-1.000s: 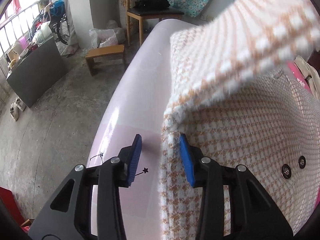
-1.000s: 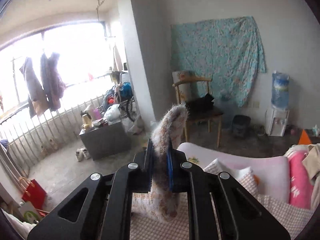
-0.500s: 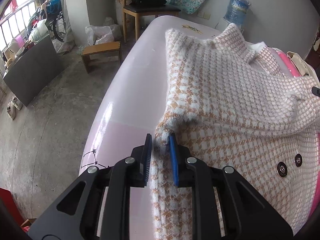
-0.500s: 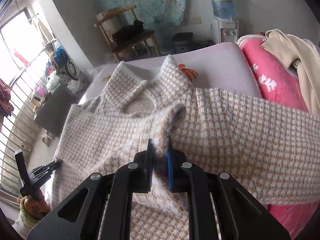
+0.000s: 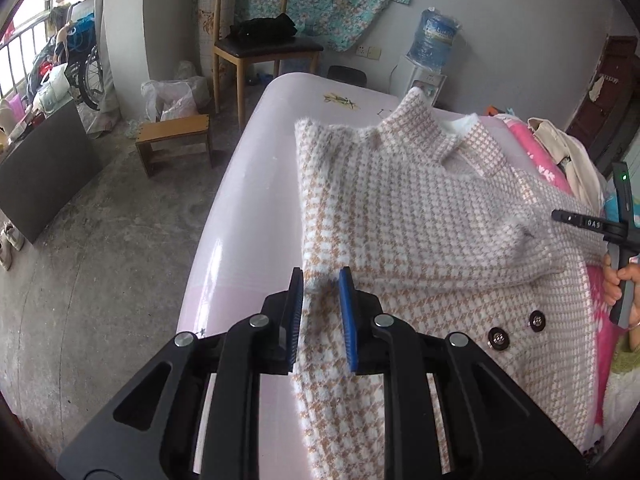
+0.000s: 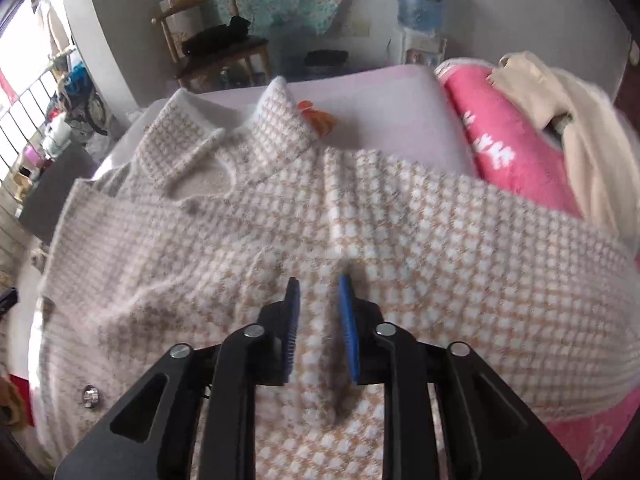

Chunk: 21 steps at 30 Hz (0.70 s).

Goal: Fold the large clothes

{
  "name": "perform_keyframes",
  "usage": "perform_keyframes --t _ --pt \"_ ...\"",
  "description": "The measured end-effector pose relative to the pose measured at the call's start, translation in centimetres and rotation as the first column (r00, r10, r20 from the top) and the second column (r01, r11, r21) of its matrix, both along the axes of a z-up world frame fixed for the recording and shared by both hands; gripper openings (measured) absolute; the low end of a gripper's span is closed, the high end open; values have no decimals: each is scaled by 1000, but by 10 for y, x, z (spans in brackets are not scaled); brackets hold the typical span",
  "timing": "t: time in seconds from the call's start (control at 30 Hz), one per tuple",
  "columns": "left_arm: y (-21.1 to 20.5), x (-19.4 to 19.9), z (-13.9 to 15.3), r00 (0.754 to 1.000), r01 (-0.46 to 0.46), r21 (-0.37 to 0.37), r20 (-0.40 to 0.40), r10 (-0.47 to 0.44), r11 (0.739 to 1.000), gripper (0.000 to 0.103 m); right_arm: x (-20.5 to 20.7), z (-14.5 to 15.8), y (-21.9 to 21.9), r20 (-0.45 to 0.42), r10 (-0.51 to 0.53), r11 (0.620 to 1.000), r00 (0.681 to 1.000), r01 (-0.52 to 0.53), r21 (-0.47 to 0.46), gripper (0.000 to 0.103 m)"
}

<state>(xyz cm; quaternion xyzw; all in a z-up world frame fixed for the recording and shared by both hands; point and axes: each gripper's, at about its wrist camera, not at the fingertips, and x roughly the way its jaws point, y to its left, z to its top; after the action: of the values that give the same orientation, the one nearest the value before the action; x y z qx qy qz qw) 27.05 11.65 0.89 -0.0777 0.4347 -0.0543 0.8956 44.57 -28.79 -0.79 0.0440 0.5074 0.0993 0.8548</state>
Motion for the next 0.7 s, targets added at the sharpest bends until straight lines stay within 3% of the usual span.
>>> perform_keyframes --t 0.07,0.17,0.23,0.27,0.37,0.5,0.63,0.7 --pt "-3 20 0 1000 5 -30 -10 -5 1000 22 4 -8 2 -59 15 999 998 -12 44 54" --pt "-17 58 -11 1000 5 18 -15 -5 1000 22 11 -27 11 -111 16 1000 994 -16 5 52" --pt "-29 82 -24 999 11 95 -34 -7 995 22 13 -32 15 -111 26 1000 993 -26 5 34" --pt "-34 91 -32 999 1 132 -54 7 991 22 11 -31 19 -97 30 999 995 -32 -22 14" --pt "-36 103 -47 995 -38 186 -87 56 982 20 7 -19 31 -38 61 995 997 -63 -72 12" --pt "-31 98 -49 993 -78 174 -79 92 982 21 12 3 37 67 78 993 995 -72 -97 12" --pt "-27 94 -49 992 -92 150 -73 104 984 22 29 -28 35 17 87 980 996 -82 -182 15" --pt "-26 89 -44 994 -84 137 -65 93 987 22 31 -33 31 18 71 979 997 -66 -195 28"
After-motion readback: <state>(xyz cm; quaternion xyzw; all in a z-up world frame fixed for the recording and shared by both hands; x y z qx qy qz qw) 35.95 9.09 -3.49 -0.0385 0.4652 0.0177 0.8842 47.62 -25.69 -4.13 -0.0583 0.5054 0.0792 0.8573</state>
